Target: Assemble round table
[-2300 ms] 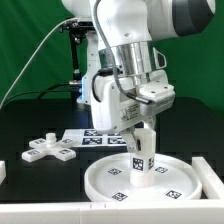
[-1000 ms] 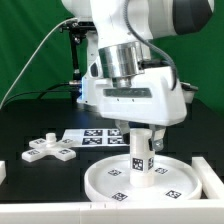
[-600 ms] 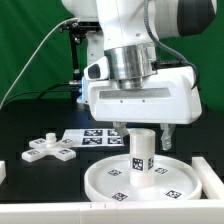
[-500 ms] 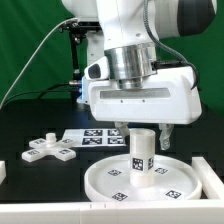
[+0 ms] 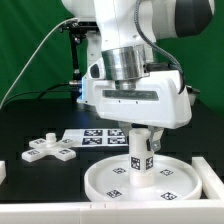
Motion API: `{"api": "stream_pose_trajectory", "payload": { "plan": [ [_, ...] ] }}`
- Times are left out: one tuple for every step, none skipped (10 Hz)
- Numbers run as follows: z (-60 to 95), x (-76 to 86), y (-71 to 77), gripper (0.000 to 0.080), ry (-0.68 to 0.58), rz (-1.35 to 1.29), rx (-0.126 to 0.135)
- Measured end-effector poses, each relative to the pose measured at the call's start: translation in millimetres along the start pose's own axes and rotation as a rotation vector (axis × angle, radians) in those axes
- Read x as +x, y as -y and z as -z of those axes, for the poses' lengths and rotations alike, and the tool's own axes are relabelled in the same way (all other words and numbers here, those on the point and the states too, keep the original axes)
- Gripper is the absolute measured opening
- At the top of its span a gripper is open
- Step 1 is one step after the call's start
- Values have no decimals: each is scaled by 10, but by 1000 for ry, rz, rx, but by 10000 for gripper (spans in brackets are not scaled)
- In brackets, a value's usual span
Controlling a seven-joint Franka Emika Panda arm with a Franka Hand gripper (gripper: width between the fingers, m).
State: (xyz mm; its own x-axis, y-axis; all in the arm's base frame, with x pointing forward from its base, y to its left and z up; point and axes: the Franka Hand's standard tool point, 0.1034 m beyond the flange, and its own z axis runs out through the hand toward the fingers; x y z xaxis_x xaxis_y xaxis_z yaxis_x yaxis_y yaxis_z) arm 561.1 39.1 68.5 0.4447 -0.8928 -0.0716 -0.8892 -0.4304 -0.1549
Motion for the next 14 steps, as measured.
{"api": "stream_pose_trajectory", "payload": {
  "plan": [
    [-1, 0, 1, 419, -1, -44, 1],
    [-1, 0, 1, 418, -1, -77, 1],
    [-1, 0, 0, 418, -1, -107, 1],
    [-1, 0, 0, 418, -1, -97, 0],
    [-1, 0, 0, 418, -1, -97, 0],
    [-1, 0, 0, 418, -1, -97, 0],
    [-1, 0, 0, 584, -1, -97, 0],
    [-1, 0, 0, 629, -1, -97, 0],
    [-1, 0, 0, 629, -1, -97, 0],
    [-1, 0, 1, 645, -1, -97, 0],
    [-1, 0, 1, 645, -1, -97, 0],
    [56, 20, 1, 649, 14, -40, -4],
    [331, 92, 10, 649, 39, 23, 10],
    [499, 159, -3, 649, 51, 107, 22]
  ]
}}
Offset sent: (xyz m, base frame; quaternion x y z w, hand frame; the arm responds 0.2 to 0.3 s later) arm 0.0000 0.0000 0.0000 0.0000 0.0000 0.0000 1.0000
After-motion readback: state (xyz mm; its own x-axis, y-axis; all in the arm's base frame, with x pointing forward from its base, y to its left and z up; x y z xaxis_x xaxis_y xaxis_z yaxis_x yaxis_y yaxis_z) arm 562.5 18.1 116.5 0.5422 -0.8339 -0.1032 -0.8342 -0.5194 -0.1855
